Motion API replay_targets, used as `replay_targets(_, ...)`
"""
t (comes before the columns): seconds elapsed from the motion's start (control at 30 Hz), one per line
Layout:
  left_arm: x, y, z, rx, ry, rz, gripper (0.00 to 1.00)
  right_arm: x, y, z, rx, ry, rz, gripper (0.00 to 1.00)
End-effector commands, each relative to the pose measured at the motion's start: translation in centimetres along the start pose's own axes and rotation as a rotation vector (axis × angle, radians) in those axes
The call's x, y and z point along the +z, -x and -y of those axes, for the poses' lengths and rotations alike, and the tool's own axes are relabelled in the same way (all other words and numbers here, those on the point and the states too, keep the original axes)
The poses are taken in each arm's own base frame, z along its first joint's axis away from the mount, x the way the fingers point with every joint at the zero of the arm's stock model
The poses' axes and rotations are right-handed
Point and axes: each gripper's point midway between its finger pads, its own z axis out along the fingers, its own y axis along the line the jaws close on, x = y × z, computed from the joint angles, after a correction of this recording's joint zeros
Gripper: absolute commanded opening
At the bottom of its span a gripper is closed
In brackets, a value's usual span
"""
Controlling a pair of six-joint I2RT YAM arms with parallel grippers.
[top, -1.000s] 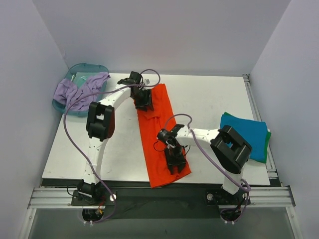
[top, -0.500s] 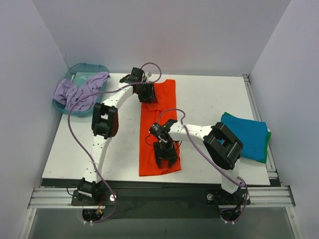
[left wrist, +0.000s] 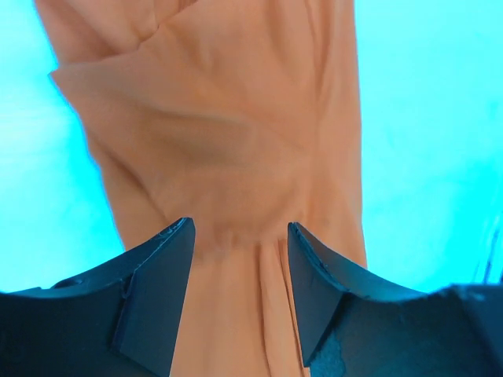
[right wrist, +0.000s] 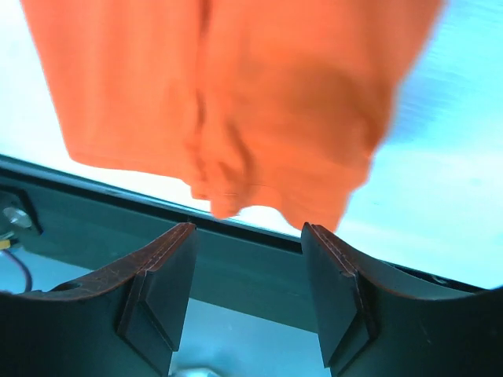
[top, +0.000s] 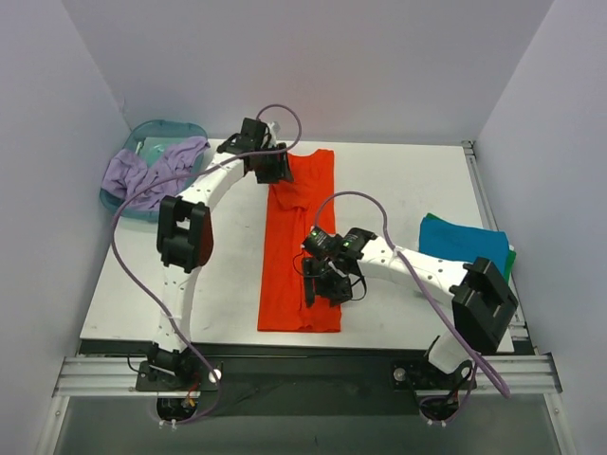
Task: Fold and stack the t-shirts
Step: Rotate the tshirt 90 degrees, then grab the bottom of the folded rectangular tshirt with both arms
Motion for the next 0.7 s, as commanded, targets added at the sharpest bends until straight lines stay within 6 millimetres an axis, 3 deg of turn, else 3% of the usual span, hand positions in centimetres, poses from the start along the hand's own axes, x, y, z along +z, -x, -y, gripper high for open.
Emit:
replay_targets(0.0, -7.4, 2.7, 2.5, 0.06, 0.01, 0.111, 0.61, -0.4, -0.7, 3.6, 0.045, -0.098, 0.009, 0.56)
replay_targets(0.03, -10.0, 2.9, 3.2, 0.077, 0.004, 0.141, 0.61, -0.6, -0.3, 4.1, 0.059, -0.107, 0.026, 0.56)
replay_targets(0.07, -10.8, 2.4, 3.1, 0.085, 0.007, 0.147, 0.61, -0.4, -0.5, 4.5, 0.062, -0.121, 0.028, 0.56)
replay_targets(0.1, -10.1, -1.2, 1.2, 0.069, 0.04, 0.071, 0.61, -0.3, -0.3, 4.9, 0.068, -0.133, 0.033, 0.56)
replay_targets(0.13, -12.5, -1.4, 1.7, 0.082, 0.035, 0.102, 0.61, 0.0, -0.1, 5.4, 0.077, -0.148, 0.03, 0.56)
replay_targets(0.17, -12.9, -3.0, 1.0, 0.083, 0.048, 0.082, 0.61, 0.2, -0.1, 5.6, 0.078, -0.155, 0.023, 0.56)
replay_targets(0.2, -12.6, -6.5, -0.7, 0.066, 0.081, 0.012, 0.61, 0.4, 0.0, 5.5, 0.079, -0.153, 0.015, 0.56)
replay_targets(0.23, -14.3, -7.5, -0.6, 0.065, 0.076, 0.024, 0.61, 0.6, 0.1, 5.5, 0.078, -0.152, 0.005, 0.55)
replay_targets(0.3, -15.1, -10.0, -0.9, 0.037, 0.063, 0.007, 0.61, 0.9, 0.0, 5.3, 0.072, -0.151, -0.007, 0.54)
replay_targets(0.33, -15.6, -12.8, -1.6, 0.018, 0.065, -0.023, 0.61, 1.1, -0.3, 5.4, 0.071, -0.157, -0.021, 0.54)
replay_targets(0.4, -16.7, -14.8, -1.1, -0.017, 0.03, -0.029, 0.61, 1.6, -1.4, 5.8, 0.084, -0.166, -0.053, 0.53)
replay_targets(0.43, -16.5, -16.9, -1.8, -0.035, 0.042, -0.068, 0.61, 1.7, -1.6, 5.8, 0.088, -0.163, -0.058, 0.52)
replay_targets(0.53, -17.3, -19.9, -1.9, -0.062, 0.036, -0.1, 0.61, 2.1, -3.4, 6.3, 0.102, -0.167, -0.093, 0.48)
replay_targets(0.67, -17.8, -22.1, -1.7, -0.074, 0.031, -0.13, 0.61, 2.9, -4.9, 6.2, 0.126, -0.13, -0.106, 0.44)
